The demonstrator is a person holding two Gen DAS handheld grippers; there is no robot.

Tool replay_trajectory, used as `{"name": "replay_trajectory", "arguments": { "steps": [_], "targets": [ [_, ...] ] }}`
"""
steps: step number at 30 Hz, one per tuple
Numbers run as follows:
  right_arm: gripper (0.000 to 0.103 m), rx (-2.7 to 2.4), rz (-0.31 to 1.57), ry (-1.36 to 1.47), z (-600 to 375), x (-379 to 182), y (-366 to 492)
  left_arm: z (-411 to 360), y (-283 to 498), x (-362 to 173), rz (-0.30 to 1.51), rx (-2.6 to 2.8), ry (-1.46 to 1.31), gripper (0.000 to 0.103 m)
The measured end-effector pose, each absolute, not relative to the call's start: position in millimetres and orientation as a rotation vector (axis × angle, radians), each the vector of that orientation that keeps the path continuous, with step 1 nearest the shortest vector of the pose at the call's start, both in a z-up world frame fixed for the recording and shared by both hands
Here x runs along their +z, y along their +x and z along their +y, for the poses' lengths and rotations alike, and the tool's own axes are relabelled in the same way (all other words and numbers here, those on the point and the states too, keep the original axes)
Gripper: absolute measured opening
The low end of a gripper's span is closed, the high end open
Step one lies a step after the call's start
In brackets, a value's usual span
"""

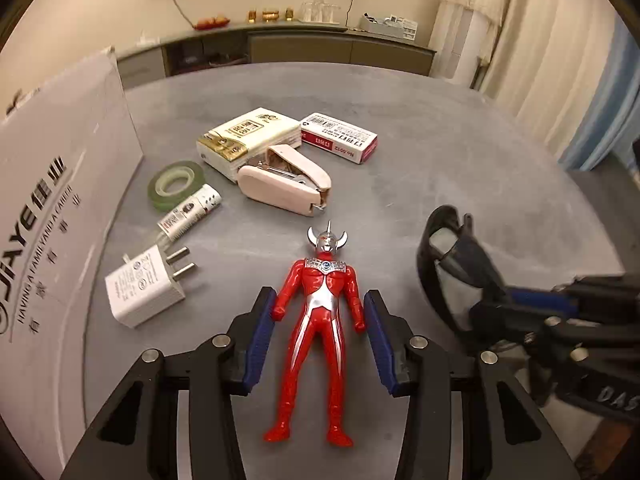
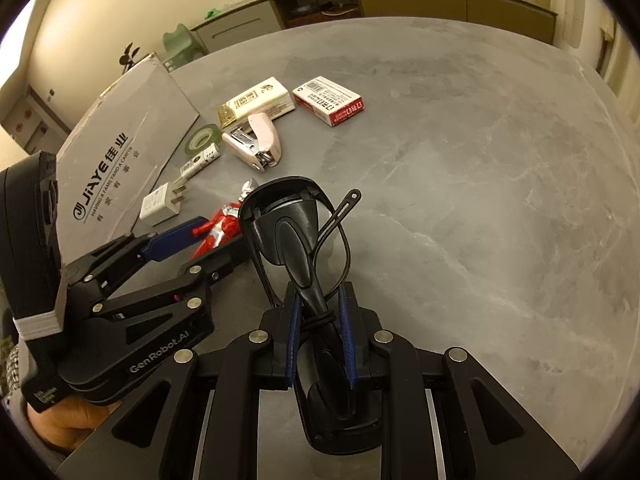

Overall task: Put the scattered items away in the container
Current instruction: 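Carry the sunglasses and red figure over the yellow-lined box with both tools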

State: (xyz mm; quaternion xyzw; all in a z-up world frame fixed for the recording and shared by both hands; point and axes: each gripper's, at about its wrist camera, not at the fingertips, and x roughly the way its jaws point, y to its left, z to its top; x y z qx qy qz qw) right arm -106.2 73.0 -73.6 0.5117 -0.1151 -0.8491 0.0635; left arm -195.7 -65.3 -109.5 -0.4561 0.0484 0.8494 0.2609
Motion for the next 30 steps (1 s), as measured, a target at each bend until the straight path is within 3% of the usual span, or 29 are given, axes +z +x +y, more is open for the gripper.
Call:
{"name": "replay_trajectory", "arguments": {
  "steps": [15,21,30],
  "targets": [
    [0.020,-2.570,-0.371,1.445,68,-55,-99,-79,-191,-77,0.037,2.347,-1.135,0.046],
    [0.020,-2.596,-0.340,1.450,60,-62,-101,-127,-165,-39,-0.010,2.383,-1.066,0.046],
    [0.019,-2.685,-0.234,1.450,40,-68,-99,-173,-160,-25,-0.120,2.382,-1.032,0.046]
  ]
}}
